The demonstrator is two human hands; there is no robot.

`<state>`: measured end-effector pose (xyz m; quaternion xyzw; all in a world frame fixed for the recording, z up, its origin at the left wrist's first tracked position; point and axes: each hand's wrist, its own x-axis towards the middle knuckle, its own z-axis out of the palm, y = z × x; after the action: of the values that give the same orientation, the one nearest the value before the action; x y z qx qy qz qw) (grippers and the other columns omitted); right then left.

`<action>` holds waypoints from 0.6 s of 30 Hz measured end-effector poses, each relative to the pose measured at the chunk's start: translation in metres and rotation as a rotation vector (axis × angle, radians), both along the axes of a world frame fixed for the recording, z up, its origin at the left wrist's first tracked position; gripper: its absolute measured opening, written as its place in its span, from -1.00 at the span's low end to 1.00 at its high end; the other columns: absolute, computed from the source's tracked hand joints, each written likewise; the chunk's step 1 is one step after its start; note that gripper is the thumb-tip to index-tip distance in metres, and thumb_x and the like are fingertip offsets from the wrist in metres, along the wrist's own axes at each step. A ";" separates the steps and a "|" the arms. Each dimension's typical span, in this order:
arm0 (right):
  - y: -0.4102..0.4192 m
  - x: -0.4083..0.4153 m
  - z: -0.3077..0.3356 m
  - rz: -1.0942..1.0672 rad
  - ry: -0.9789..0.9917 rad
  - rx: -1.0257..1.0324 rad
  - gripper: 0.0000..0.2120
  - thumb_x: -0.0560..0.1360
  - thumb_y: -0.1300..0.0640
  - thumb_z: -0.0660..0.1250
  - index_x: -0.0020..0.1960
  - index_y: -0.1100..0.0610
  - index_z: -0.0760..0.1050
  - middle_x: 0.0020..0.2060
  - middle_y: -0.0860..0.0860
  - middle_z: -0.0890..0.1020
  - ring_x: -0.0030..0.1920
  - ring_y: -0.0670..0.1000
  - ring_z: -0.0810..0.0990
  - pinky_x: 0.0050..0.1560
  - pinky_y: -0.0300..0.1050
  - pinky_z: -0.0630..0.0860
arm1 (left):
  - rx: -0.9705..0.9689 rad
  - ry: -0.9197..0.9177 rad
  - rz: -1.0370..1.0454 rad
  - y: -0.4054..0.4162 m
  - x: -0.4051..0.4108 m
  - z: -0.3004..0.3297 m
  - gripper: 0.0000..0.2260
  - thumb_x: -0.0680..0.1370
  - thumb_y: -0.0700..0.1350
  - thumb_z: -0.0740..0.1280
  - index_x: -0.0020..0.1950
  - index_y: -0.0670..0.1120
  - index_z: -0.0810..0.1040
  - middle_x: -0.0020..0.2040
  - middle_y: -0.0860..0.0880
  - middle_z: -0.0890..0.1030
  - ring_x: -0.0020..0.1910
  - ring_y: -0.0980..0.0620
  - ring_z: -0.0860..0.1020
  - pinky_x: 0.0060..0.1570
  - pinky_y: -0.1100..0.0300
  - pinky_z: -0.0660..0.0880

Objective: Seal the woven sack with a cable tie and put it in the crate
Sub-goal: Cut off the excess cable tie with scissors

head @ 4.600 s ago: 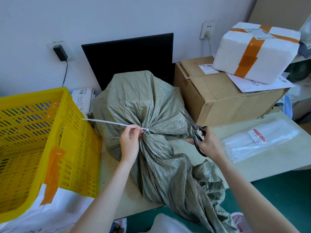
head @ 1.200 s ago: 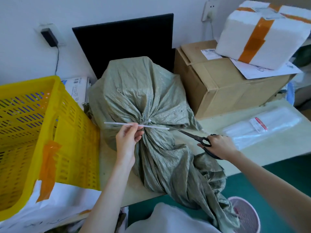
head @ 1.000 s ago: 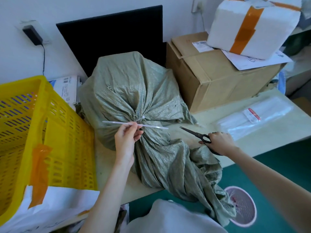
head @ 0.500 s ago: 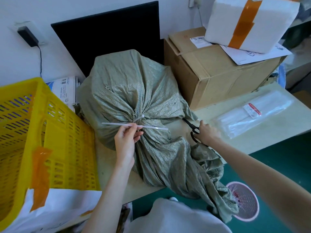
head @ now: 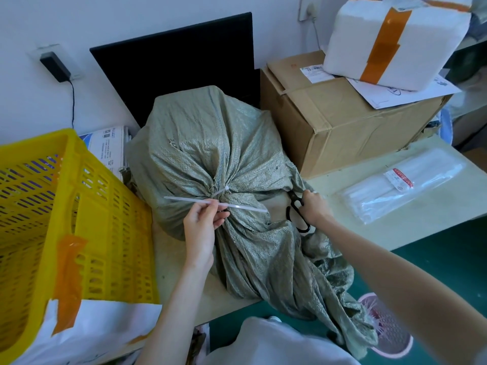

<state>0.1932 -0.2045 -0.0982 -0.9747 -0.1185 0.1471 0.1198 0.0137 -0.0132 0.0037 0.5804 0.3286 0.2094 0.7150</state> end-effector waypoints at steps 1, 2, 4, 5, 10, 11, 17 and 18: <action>0.001 0.000 0.006 -0.013 -0.006 0.034 -0.93 0.47 0.32 0.16 -0.17 0.23 0.37 -0.13 0.23 0.55 -0.19 0.18 0.50 -0.30 -0.02 0.42 | 0.011 0.002 -0.001 0.000 0.000 0.000 -0.90 0.59 -0.23 0.27 -0.04 -0.22 0.56 -0.17 -0.08 0.67 -0.25 0.08 0.63 -0.19 0.26 0.56; 0.001 -0.001 0.014 -0.027 -0.018 0.076 -0.92 0.47 0.32 0.14 -0.15 0.24 0.39 -0.16 0.22 0.54 -0.21 0.18 0.51 -0.29 -0.01 0.46 | 0.023 0.002 -0.003 -0.001 0.001 0.000 -0.90 0.59 -0.23 0.27 -0.05 -0.21 0.56 -0.17 -0.07 0.67 -0.25 0.08 0.63 -0.19 0.27 0.56; 0.003 -0.005 0.031 -0.040 -0.065 0.178 -0.88 0.50 0.29 0.12 -0.06 0.25 0.43 -0.16 0.21 0.54 -0.19 0.20 0.53 -0.23 0.04 0.53 | 0.053 0.001 -0.015 -0.003 0.002 0.001 -0.90 0.59 -0.23 0.27 -0.08 -0.17 0.57 -0.17 -0.07 0.67 -0.24 0.09 0.62 -0.19 0.27 0.55; 0.005 -0.007 0.040 -0.033 -0.084 0.241 -0.87 0.52 0.26 0.13 -0.04 0.24 0.44 -0.14 0.20 0.55 -0.17 0.20 0.53 -0.19 0.06 0.54 | 0.068 -0.003 -0.025 -0.004 0.002 0.002 -0.89 0.59 -0.23 0.27 -0.09 -0.16 0.57 -0.17 -0.07 0.66 -0.24 0.10 0.62 -0.19 0.28 0.55; 0.015 -0.034 0.080 0.093 -0.101 0.581 -0.86 0.57 0.16 0.23 0.03 0.18 0.53 -0.12 0.06 0.65 -0.10 0.05 0.60 -0.07 -0.12 0.54 | 0.141 -0.047 -0.077 -0.009 0.006 0.008 -0.90 0.58 -0.24 0.27 -0.10 -0.17 0.57 -0.21 -0.03 0.66 -0.25 0.14 0.60 -0.21 0.30 0.55; 0.017 -0.042 0.088 0.126 -0.073 0.641 -0.85 0.58 0.13 0.24 0.04 0.17 0.54 -0.11 0.02 0.65 -0.10 0.00 0.60 -0.09 -0.25 0.52 | 0.145 -0.058 -0.085 -0.010 0.007 0.009 -0.90 0.58 -0.24 0.28 -0.09 -0.17 0.56 -0.21 -0.03 0.65 -0.25 0.12 0.60 -0.21 0.29 0.55; 0.018 -0.084 0.100 0.280 0.148 0.773 -0.83 0.60 0.06 0.19 0.10 0.08 0.51 -0.17 -0.05 0.66 -0.17 0.00 0.63 -0.12 -0.11 0.55 | 0.181 -0.088 -0.109 -0.016 0.009 0.012 -0.90 0.56 -0.24 0.31 -0.12 -0.09 0.58 -0.19 -0.05 0.66 -0.21 0.08 0.61 -0.21 0.27 0.55; 0.018 -0.087 0.099 0.289 0.138 0.774 -0.85 0.60 0.08 0.20 0.07 0.07 0.51 -0.22 -0.03 0.65 -0.22 0.05 0.61 -0.18 -0.09 0.53 | 0.184 -0.093 -0.113 -0.017 0.008 0.013 -0.90 0.56 -0.25 0.31 -0.12 -0.10 0.57 -0.19 -0.05 0.65 -0.21 0.09 0.61 -0.21 0.27 0.54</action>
<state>0.1058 -0.1864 0.0007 -0.8189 -0.2925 0.1718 0.4630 0.0216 -0.0306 0.0162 0.6508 0.2413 0.2248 0.6838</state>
